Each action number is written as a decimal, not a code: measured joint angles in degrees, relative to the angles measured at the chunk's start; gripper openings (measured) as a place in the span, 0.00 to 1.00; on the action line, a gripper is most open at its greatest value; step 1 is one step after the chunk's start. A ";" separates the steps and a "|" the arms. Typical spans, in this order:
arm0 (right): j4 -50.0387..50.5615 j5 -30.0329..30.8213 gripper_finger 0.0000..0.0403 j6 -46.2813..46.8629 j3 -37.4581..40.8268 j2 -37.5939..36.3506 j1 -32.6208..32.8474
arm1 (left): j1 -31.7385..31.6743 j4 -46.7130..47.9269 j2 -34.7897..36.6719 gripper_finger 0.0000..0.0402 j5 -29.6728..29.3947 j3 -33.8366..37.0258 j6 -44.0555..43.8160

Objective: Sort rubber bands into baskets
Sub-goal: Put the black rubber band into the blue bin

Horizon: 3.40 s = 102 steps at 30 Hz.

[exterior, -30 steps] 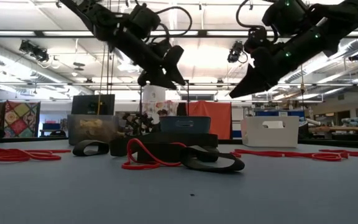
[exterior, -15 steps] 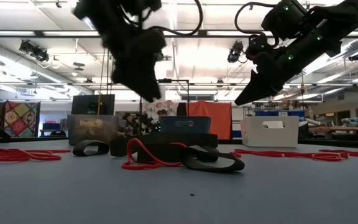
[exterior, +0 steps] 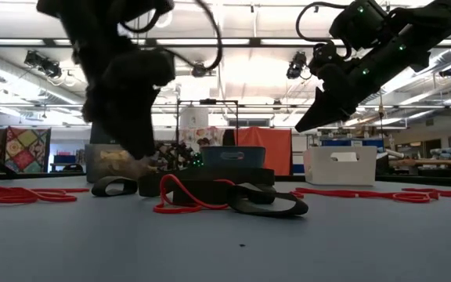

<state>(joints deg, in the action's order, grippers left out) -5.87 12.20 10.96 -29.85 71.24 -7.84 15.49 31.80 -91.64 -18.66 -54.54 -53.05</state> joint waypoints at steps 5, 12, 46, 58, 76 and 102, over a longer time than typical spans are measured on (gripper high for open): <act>-0.04 0.03 0.09 -0.07 0.00 0.00 -0.05 | 0.06 0.05 -0.02 0.49 1.45 1.96 -1.45; -0.02 0.06 0.07 -0.13 0.00 0.00 -0.11 | 0.06 -3.06 -0.02 0.49 6.51 6.06 -3.84; -0.02 0.20 0.04 -0.44 0.00 0.00 -0.11 | -5.96 -1.98 0.20 0.01 6.25 -2.86 16.69; -0.04 0.16 0.05 -0.39 0.00 0.00 -0.11 | -16.41 -7.48 0.20 0.01 5.55 -6.32 27.70; -1.62 0.07 0.05 0.04 -0.02 0.00 -0.11 | -23.32 -30.21 -1.68 0.01 5.14 -5.68 37.63; -1.70 0.64 0.03 0.01 -0.02 0.00 -0.22 | -41.30 -42.14 -10.16 0.08 10.50 -5.66 34.71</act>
<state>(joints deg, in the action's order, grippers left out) -7.57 12.84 10.97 -29.87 71.24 -8.05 -25.81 -10.34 -101.80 -8.16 -60.20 -18.35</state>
